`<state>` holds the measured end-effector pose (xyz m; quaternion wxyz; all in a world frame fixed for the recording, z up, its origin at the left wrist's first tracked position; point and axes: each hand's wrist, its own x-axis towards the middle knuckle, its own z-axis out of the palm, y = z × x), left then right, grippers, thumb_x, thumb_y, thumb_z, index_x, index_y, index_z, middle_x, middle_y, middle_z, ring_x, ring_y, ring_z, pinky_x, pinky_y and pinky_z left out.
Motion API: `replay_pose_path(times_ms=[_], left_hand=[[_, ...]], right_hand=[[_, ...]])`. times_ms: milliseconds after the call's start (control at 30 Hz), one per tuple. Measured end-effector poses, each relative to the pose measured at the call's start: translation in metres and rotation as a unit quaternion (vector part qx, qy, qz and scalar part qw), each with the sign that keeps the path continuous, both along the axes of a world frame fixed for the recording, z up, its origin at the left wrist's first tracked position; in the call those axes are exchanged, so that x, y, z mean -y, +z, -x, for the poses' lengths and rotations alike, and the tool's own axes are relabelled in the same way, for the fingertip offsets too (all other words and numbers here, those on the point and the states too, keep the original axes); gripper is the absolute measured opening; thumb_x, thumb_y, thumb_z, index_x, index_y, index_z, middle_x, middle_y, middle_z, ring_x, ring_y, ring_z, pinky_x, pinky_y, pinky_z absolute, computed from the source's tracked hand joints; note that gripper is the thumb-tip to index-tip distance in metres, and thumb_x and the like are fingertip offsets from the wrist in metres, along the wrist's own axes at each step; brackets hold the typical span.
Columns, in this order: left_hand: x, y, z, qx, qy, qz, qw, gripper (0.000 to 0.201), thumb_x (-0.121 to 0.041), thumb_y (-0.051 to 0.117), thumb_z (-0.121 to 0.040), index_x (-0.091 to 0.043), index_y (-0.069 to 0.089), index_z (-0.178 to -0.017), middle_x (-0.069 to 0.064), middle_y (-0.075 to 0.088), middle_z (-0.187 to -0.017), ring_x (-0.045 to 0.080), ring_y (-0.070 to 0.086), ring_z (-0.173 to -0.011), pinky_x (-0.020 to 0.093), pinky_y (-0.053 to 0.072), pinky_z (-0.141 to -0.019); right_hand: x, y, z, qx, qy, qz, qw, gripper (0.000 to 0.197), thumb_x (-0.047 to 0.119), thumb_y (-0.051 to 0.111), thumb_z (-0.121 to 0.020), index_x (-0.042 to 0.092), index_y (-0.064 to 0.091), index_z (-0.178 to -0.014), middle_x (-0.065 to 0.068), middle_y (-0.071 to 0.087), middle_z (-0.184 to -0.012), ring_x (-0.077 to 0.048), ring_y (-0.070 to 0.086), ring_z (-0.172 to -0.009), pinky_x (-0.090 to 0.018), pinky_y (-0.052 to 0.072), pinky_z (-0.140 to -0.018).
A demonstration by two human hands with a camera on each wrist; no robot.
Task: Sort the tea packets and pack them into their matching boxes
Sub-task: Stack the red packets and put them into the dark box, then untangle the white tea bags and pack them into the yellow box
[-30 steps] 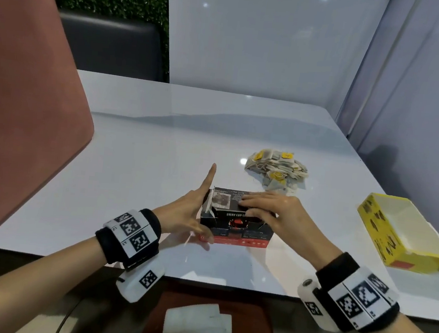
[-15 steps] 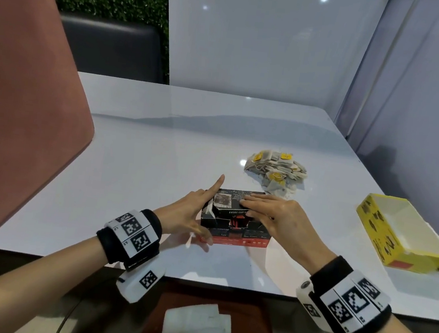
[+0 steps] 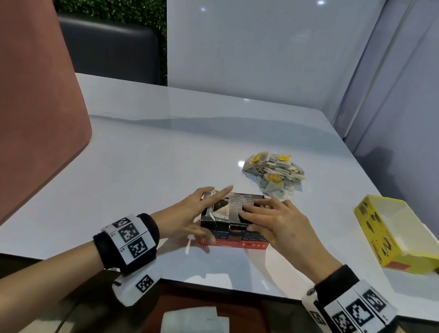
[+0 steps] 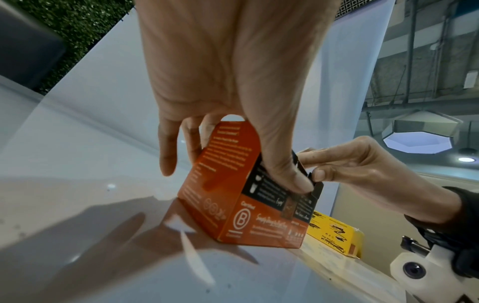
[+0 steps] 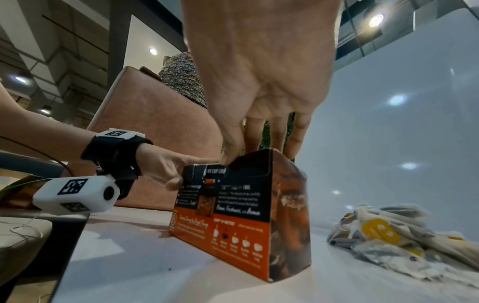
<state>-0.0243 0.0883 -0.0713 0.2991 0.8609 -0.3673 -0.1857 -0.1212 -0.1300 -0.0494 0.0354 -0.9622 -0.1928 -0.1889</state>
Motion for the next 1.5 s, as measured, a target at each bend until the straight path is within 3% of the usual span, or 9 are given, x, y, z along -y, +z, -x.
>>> replay_pose_path(times_ms=[100, 233, 433, 600, 800, 1000, 1167, 1367, 1500], left_hand=[[-0.001, 0.002, 0.003, 0.016, -0.001, -0.009, 1.000, 0.075, -0.043, 0.064, -0.081, -0.058, 0.015, -0.136, 0.003, -0.001, -0.157, 0.022, 0.011, -0.144, 0.041, 0.022, -0.116], [0.000, 0.004, 0.007, 0.055, 0.004, -0.015, 0.998, 0.057, -0.039, 0.057, -0.087, -0.051, 0.031, -0.135, 0.001, 0.014, -0.152, 0.021, 0.024, -0.138, 0.035, 0.029, -0.113], [-0.007, 0.004, -0.002, 0.067, 0.008, -0.022, 0.997, 0.053, -0.041, 0.056, -0.087, -0.053, 0.033, -0.132, 0.001, 0.023, -0.146, 0.018, 0.032, -0.131, 0.035, 0.033, -0.110], [-0.030, 0.012, -0.025, 0.063, 0.033, -0.034, 0.997, 0.053, -0.048, 0.053, -0.081, -0.049, 0.037, -0.132, 0.003, 0.028, -0.143, 0.018, 0.038, -0.124, 0.030, 0.036, -0.107], [-0.044, 0.029, -0.095, 0.092, 0.111, -0.091, 0.985, 0.057, -0.023, 0.059, -0.089, -0.029, 0.035, -0.141, 0.011, 0.029, -0.149, 0.029, 0.034, -0.133, 0.033, 0.027, -0.107], [-0.037, 0.029, -0.178, 0.108, 0.136, -0.122, 0.977, 0.060, -0.021, 0.065, -0.085, -0.029, 0.040, -0.139, 0.012, 0.051, -0.124, 0.031, 0.049, -0.115, 0.032, 0.036, -0.088], [-0.030, 0.024, -0.218, 0.121, 0.150, -0.116, 0.974, 0.058, -0.012, 0.065, -0.084, -0.024, 0.044, -0.137, 0.009, 0.051, -0.130, 0.030, 0.049, -0.118, 0.036, 0.038, -0.096], [-0.025, 0.021, -0.239, 0.116, 0.153, -0.126, 0.973, 0.062, -0.013, 0.065, -0.084, -0.027, 0.039, -0.139, 0.013, 0.048, -0.133, 0.031, 0.047, -0.120, 0.036, 0.038, -0.099], [-0.022, 0.033, -0.216, 0.117, 0.163, -0.107, 0.974, 0.084, -0.031, 0.070, -0.080, -0.030, 0.019, -0.147, 0.020, 0.018, -0.153, 0.033, 0.012, -0.144, 0.045, 0.018, -0.116]], right_hand=[[0.002, -0.006, 0.000, -0.007, 0.007, 0.003, 1.000, 0.028, 0.035, 0.052, -0.083, 0.034, 0.070, -0.104, 0.016, 0.070, -0.107, -0.015, 0.068, -0.094, -0.027, 0.054, -0.064], [0.000, -0.011, -0.001, -0.021, 0.001, 0.002, 1.000, 0.030, 0.022, 0.078, -0.073, 0.029, 0.072, -0.101, 0.011, 0.072, -0.106, -0.018, 0.068, -0.095, -0.030, 0.057, -0.065], [0.003, -0.013, 0.004, -0.058, -0.005, -0.085, 0.995, 0.037, 0.027, 0.057, -0.087, 0.024, 0.061, -0.124, 0.006, 0.062, -0.127, -0.019, 0.055, -0.119, -0.035, 0.050, -0.088], [0.038, -0.010, 0.014, -0.029, -0.107, -0.155, 0.982, 0.042, 0.023, 0.064, -0.086, 0.020, 0.058, -0.127, 0.001, 0.059, -0.130, -0.021, 0.052, -0.122, -0.040, 0.050, -0.094], [0.122, 0.008, 0.022, -0.157, -0.416, -0.101, 0.890, 0.049, 0.026, 0.063, -0.087, 0.000, 0.046, -0.124, -0.021, 0.050, -0.128, -0.041, 0.043, -0.119, -0.045, 0.039, -0.094], [0.148, 0.004, 0.031, -0.221, -0.514, -0.047, 0.828, 0.042, 0.031, 0.055, -0.091, 0.003, 0.038, -0.117, -0.019, 0.061, -0.109, -0.035, 0.057, -0.102, -0.035, 0.039, -0.071], [0.140, -0.009, 0.043, -0.202, -0.511, -0.004, 0.835, 0.035, 0.013, 0.045, -0.090, 0.014, 0.033, -0.123, -0.006, 0.053, -0.089, -0.029, 0.057, -0.083, -0.031, 0.038, -0.063], [0.105, -0.008, 0.064, -0.223, -0.448, 0.037, 0.865, 0.034, 0.023, 0.040, -0.095, 0.027, 0.026, -0.126, 0.005, 0.049, -0.085, -0.018, 0.054, -0.077, -0.029, 0.044, -0.064], [0.068, -0.004, 0.073, -0.264, -0.384, 0.030, 0.884, 0.032, 0.022, 0.038, -0.094, 0.031, 0.028, -0.123, 0.005, 0.055, -0.094, -0.020, 0.059, -0.092, -0.032, 0.040, -0.068]])
